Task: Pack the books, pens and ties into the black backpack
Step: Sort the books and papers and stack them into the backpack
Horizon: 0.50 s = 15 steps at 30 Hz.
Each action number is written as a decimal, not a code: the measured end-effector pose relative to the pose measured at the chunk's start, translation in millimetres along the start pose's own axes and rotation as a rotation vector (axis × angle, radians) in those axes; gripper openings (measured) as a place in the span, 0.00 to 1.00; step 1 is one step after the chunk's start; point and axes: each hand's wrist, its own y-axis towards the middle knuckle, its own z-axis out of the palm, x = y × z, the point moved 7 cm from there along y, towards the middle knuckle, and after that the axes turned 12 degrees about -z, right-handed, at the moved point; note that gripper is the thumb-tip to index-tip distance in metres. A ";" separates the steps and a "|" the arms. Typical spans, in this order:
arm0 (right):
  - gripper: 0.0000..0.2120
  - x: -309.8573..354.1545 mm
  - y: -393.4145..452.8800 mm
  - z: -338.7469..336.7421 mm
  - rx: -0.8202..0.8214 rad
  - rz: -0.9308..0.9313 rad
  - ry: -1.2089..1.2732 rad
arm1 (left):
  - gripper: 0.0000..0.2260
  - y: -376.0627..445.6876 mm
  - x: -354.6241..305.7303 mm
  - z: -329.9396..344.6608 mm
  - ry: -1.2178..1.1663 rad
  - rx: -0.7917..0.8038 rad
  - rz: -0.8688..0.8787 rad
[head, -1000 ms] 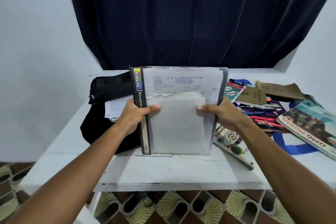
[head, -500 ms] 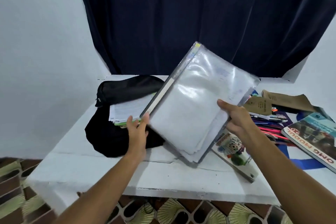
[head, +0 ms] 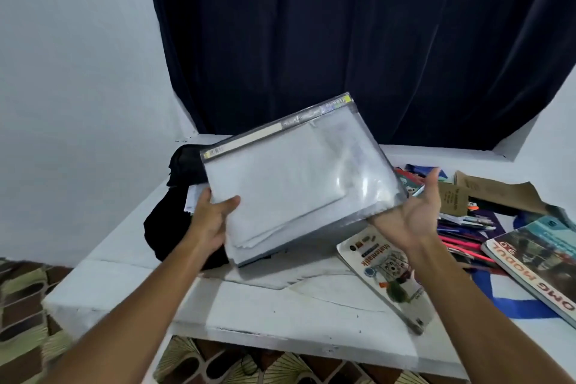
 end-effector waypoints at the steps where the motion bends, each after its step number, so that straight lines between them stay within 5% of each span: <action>1: 0.48 0.8 0.5 -5.3 0.044 0.071 -0.038 | 0.20 0.6 -9.6 -6.2 0.048 0.008 -0.001; 3: 0.50 -4.0 -0.4 -11.6 0.147 0.201 -0.185 | 0.22 2.0 -24.7 -15.0 0.160 0.043 -0.019; 6: 0.39 -18.5 -6.1 -6.0 0.287 0.345 -0.321 | 0.21 3.3 -40.3 -19.7 0.357 0.072 -0.070; 8: 0.44 -33.6 -13.6 -6.3 0.333 0.445 -0.367 | 0.22 4.8 -48.8 -21.9 0.453 0.086 -0.114; 15: 0.46 -89.5 -26.4 -17.8 0.301 0.422 -0.330 | 0.25 3.6 -69.3 -29.1 0.739 0.068 -0.275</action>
